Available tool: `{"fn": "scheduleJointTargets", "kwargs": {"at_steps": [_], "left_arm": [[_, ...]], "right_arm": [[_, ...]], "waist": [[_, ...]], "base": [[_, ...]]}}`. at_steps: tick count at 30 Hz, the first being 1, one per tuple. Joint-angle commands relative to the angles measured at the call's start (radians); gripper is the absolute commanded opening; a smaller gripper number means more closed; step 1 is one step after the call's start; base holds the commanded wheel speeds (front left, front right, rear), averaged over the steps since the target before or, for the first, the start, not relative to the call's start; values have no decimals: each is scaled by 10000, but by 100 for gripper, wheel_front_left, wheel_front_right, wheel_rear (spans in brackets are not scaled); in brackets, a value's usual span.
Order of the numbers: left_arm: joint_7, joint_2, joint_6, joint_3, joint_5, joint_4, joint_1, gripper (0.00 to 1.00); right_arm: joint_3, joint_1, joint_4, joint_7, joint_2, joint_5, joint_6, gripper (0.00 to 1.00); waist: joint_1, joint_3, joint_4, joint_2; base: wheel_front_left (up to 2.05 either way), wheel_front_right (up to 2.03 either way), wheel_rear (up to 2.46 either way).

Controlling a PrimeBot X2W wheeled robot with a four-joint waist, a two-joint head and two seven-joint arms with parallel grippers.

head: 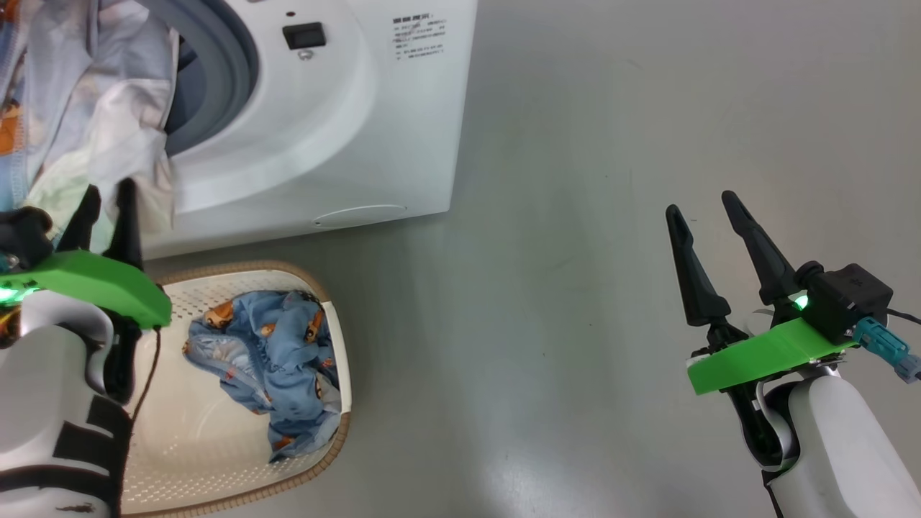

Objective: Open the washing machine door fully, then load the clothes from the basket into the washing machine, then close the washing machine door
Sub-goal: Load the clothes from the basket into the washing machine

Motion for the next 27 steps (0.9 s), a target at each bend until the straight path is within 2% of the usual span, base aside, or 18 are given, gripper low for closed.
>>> {"fn": "scheduleJointTargets", "kwargs": {"at_steps": [1,4,5,6,12,20,27], "left_arm": [[-55,567,-16,232,-111,-38,-229,40],[-55,611,-16,234,-182,75,-345,19],[-55,618,-16,252,-205,107,-380,4],[-55,623,-16,270,-222,127,-411,0],[-55,705,-16,482,-272,12,-568,0],[-55,734,-16,1416,-24,-456,-902,0],[-55,838,-16,1658,47,-298,-1447,0]], "right_arm": [[249,52,-204,-76,14,-5,14,100],[253,20,-200,-76,19,-8,14,100],[251,7,-202,-76,23,-10,14,100],[245,-5,-209,-76,29,-11,14,100],[176,-36,-275,-76,86,-36,14,100],[115,-99,-323,-76,216,-76,14,100],[139,-175,-336,-76,281,-79,14,100]], "waist": [[0,17,-34,0],[0,67,-59,0],[0,85,-61,0],[0,106,-62,0],[0,270,-27,0],[0,470,21,0],[0,613,-29,0]], "base": [[0,0,0],[0,0,0],[0,0,0],[0,0,0],[0,0,0],[0,0,0],[0,0,0]]}}
